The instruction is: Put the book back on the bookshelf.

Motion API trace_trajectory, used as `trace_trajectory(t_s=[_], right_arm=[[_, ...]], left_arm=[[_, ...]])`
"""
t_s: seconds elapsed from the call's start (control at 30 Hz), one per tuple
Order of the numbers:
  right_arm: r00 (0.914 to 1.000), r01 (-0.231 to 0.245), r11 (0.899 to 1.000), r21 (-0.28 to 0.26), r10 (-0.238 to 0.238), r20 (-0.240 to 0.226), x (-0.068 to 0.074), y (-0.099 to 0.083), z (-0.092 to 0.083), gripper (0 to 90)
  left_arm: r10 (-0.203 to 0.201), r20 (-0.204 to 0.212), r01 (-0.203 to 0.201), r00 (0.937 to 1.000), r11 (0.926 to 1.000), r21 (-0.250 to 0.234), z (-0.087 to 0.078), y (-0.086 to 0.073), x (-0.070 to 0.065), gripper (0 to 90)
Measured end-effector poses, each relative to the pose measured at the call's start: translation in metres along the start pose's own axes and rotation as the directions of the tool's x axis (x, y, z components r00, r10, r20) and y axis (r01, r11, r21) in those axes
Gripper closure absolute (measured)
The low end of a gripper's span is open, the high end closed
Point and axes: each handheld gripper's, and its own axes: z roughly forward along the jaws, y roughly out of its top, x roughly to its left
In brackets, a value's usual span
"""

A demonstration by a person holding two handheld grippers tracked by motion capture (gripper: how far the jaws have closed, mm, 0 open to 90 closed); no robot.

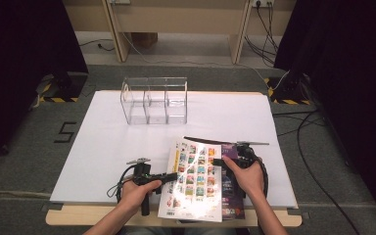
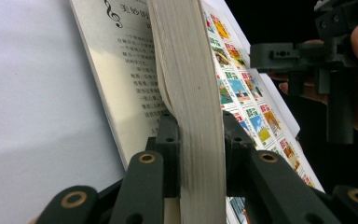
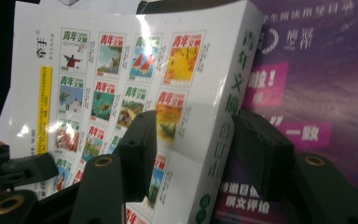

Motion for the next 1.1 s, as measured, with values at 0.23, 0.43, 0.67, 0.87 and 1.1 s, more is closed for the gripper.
trace_trajectory(t_s=[0.23, 0.43, 0.67, 0.87, 1.1], right_arm=[[0.9999, -0.013, 0.999, -0.034, 0.013, 0.009, -0.007, 0.024, 0.012, 48.3], [0.9998, -0.011, 0.999, -0.035, 0.012, 0.015, -0.009, 0.036, 0.018, 48.1], [0.9847, -0.135, 0.991, 0.001, 0.134, -0.112, -0.019, 0.031, 0.021, 59.1], [0.9864, -0.109, 0.993, 0.038, 0.113, -0.120, -0.014, 0.029, 0.021, 59.5], [0.9895, -0.060, 0.997, 0.050, 0.066, -0.128, -0.003, 0.025, 0.016, 61.3]], left_arm=[[-0.001, -0.010, 0.001, 0.9999, 0.9999, 0.012, 0.000, 0.002, -0.001, 72.8], [-0.004, -0.022, 0.005, 0.9998, 0.9998, 0.017, -0.001, 0.002, -0.003, 72.4], [-0.036, -0.020, 0.037, 0.9991, 0.9991, 0.021, -0.002, 0.002, -0.001, 72.2], [-0.046, -0.025, 0.046, 0.9987, 0.9984, 0.031, -0.002, 0.004, -0.001, 71.4], [-0.055, -0.034, 0.056, 0.9979, 0.9974, 0.044, -0.003, 0.005, 0.000, 69.8]])
